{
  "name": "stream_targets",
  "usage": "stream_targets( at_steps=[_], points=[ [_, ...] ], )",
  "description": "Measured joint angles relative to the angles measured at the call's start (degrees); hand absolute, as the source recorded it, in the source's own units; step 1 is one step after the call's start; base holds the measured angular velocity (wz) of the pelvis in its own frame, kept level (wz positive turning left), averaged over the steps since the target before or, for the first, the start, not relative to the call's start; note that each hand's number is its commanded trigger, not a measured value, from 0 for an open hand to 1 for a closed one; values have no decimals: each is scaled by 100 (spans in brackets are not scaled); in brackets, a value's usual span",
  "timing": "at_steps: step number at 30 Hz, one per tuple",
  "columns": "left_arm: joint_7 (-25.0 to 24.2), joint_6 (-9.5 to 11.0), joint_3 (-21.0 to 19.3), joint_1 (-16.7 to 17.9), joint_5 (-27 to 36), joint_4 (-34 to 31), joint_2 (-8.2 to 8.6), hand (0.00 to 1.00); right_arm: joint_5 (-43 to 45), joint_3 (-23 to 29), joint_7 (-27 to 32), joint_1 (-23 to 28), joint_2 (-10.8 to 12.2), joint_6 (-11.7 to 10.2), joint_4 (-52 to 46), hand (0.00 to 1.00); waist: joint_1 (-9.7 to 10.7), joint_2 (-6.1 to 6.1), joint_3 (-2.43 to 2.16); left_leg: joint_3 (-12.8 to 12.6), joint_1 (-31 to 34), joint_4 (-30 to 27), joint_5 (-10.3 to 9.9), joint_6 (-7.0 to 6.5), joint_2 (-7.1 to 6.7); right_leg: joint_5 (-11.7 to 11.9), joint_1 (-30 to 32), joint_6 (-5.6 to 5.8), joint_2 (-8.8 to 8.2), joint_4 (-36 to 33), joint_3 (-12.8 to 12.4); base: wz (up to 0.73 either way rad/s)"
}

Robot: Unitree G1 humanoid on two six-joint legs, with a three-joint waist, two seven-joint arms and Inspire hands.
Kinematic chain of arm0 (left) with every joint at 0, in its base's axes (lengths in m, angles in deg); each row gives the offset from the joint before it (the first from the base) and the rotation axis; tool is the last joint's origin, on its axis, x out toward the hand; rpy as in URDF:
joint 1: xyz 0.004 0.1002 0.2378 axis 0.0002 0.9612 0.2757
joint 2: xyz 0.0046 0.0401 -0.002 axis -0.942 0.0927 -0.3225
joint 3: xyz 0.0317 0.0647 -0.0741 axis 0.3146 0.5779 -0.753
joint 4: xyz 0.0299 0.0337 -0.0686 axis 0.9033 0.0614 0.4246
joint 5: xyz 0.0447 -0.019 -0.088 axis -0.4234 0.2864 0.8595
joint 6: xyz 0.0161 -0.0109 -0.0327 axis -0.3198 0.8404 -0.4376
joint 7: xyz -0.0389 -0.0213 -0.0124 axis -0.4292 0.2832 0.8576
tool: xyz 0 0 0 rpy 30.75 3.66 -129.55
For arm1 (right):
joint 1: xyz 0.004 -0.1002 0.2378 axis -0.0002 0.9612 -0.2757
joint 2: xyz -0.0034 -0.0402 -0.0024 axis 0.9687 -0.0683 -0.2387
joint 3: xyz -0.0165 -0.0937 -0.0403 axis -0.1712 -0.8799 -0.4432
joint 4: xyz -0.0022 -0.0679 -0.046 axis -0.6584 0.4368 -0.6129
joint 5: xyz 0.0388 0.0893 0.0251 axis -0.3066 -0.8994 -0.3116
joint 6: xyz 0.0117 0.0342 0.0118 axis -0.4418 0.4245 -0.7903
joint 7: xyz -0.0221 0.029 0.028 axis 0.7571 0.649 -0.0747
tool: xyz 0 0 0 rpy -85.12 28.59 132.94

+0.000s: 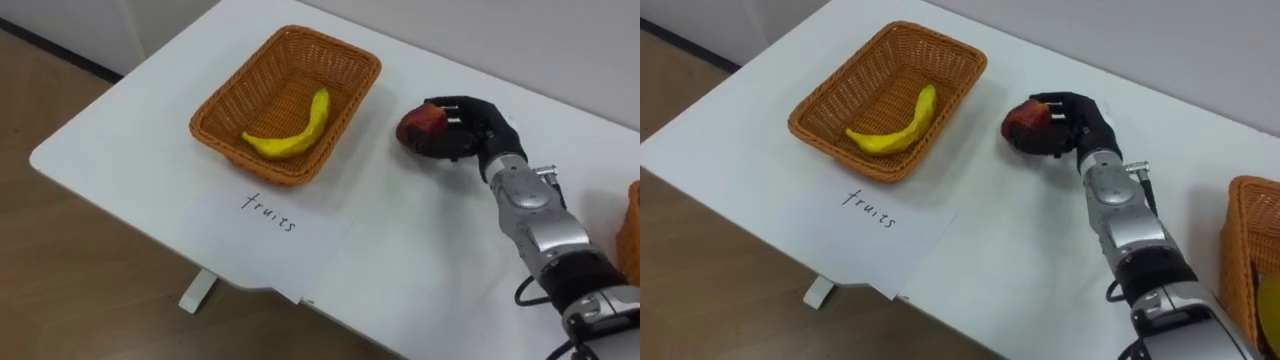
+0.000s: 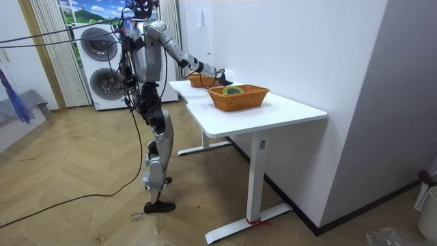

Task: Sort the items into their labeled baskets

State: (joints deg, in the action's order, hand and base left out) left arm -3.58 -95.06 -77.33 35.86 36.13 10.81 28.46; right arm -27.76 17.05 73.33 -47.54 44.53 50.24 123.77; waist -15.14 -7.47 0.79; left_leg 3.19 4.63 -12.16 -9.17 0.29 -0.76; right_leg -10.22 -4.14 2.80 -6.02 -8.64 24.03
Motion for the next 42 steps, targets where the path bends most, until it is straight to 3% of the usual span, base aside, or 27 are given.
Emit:
stream_targets(
  at_steps=[8, 12, 19, 23, 30, 34, 37, 39, 41, 42],
  points=[
    [53, -25, -173, -129, 208, -82, 78, 0, 812, 306, 439, 130, 67, 101, -1727, 100, 250, -4, 0, -162, -200, 42, 2, -3, 18, 0, -134, 1, -1, 0, -119, -7],
    [145, -26, -161, -241, 239, -22, 86, 0, 898, 427, 484, 125, 64, 130, -2220, 100, 259, 0, 1, -169, -310, 61, 2, -3, 20, -2, -227, 3, -3, -8, -126, -1],
    [262, -43, -147, -265, 230, -18, 246, 0, 1022, 434, 483, 109, 52, 223, -3057, 100, 206, 3, -10, -164, -388, 122, 10, -3, 24, -3, -263, 5, 3, -12, -176, -1],
    [274, -49, -70, -269, 236, -36, 249, 0, 1209, 417, 471, 82, 188, 242, -3225, 100, 188, 14, -16, -157, -407, 141, 20, -4, 19, -3, -278, 5, 2, -10, -189, 0],
    [215, -97, -43, -264, 178, -80, 243, 0, 1247, 16, 202, -157, 310, 509, -3214, 100, 35, 2, -25, -125, -410, 149, 20, -4, 14, -4, -282, 6, 0, -10, -142, 3],
    [202, -167, 19, -221, 160, -174, 243, 0, 1443, -269, 88, -192, 438, 578, -3181, 100, -135, -84, -52, -66, -422, 148, 20, -5, 6, -5, -318, 8, -3, 1, -109, 6],
    [185, -168, 34, -220, 171, -289, 233, 0, 1441, -353, -89, -206, 510, 596, -2991, 100, -289, -146, -43, 32, -418, 136, 21, -4, -2, -6, -353, 10, -1, 0, -63, 11],
    [172, -173, 69, -217, 178, -313, 178, 0, 1435, -455, -100, -227, 573, 610, -2844, 100, -314, -197, -23, 65, -420, 130, 21, -3, -7, -12, -384, 19, 0, -2, -24, 15],
    [125, -173, 75, -227, 175, -350, 124, 0, 1433, -484, -152, -230, 614, 610, -2680, 100, -423, -257, 29, 128, -374, 132, 26, 6, -11, -17, -371, 27, 8, -1, -1, 8],
    [121, -173, 75, -224, 175, -350, 118, 0, 1435, -484, -153, -230, 628, 611, -2651, 100, -422, -276, 29, 162, -349, 132, 27, 7, -18, -17, -368, 27, 8, -1, 13, 18]
  ],
)
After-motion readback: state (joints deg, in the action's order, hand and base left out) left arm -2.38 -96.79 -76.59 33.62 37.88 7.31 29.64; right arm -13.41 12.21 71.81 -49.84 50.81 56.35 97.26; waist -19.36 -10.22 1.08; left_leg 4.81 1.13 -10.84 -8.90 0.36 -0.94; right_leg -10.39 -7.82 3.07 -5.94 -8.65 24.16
